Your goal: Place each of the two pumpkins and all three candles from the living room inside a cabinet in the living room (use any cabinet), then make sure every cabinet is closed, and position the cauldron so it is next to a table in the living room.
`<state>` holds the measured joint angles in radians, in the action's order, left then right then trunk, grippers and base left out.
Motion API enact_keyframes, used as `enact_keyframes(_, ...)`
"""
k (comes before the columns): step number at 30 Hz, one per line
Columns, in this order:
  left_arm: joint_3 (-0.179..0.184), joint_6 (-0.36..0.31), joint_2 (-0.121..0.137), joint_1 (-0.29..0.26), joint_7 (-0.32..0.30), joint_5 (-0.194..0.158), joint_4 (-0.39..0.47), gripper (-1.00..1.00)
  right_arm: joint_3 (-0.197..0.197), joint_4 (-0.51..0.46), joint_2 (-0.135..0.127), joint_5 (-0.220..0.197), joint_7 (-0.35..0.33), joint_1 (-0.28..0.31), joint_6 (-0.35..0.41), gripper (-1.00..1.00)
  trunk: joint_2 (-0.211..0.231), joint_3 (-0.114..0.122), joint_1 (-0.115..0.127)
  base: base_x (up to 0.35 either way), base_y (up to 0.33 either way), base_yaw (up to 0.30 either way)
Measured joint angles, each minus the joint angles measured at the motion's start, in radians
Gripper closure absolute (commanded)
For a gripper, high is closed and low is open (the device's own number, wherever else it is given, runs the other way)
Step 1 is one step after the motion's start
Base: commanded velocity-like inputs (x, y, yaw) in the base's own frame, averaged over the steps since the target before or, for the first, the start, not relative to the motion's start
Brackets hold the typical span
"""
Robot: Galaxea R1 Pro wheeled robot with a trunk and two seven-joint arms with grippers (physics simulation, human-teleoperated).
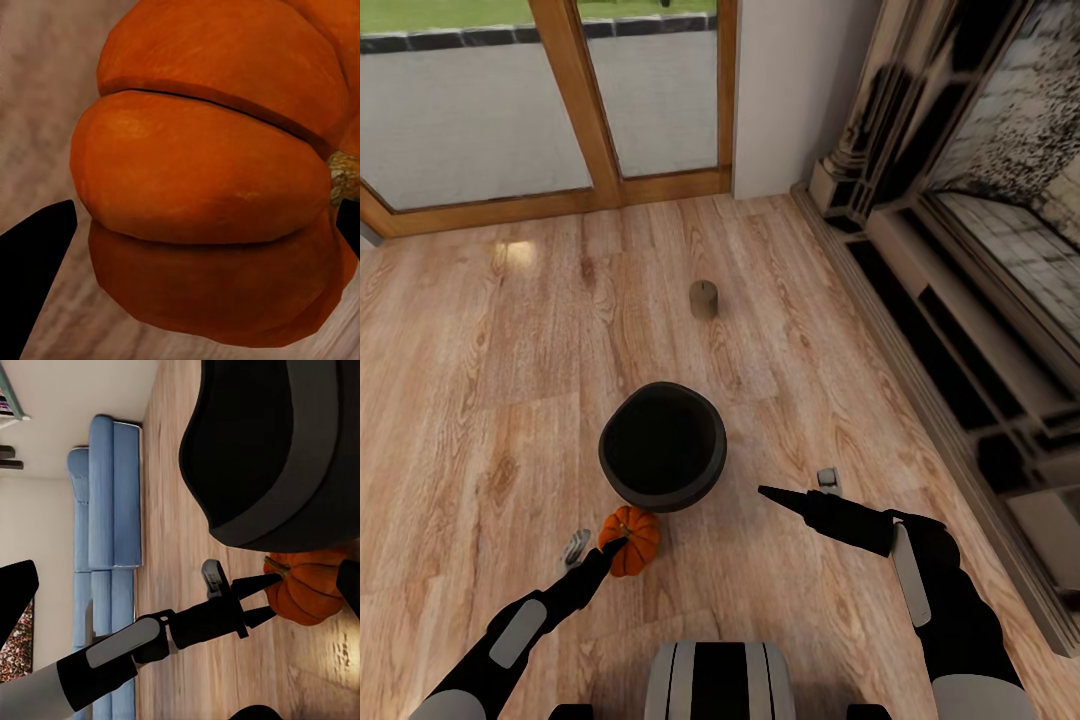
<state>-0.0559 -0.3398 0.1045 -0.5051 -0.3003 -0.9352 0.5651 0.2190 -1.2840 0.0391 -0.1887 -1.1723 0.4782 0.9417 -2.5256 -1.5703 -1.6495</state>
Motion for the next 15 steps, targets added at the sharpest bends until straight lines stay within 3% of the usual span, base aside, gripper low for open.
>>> enact_keyframes(7, -0.001, 0.001, -0.001, 0.0, 0.001, 0.0, 0.0, 1.0, 0.0, 0.0, 0.0, 0.0, 0.0, 0.0, 0.0, -1.0, 0.0, 0.0, 0.0, -0.008, 0.001, 0.0)
enact_keyframes(15, 0.0, 0.0, -0.002, 0.0, 0.001, -0.001, 0.0, 1.0, 0.0, 0.0, 0.0, 0.0, 0.0, 0.0, 0.0, -1.0, 0.0, 0.0, 0.0, -0.124, 0.073, 0.0)
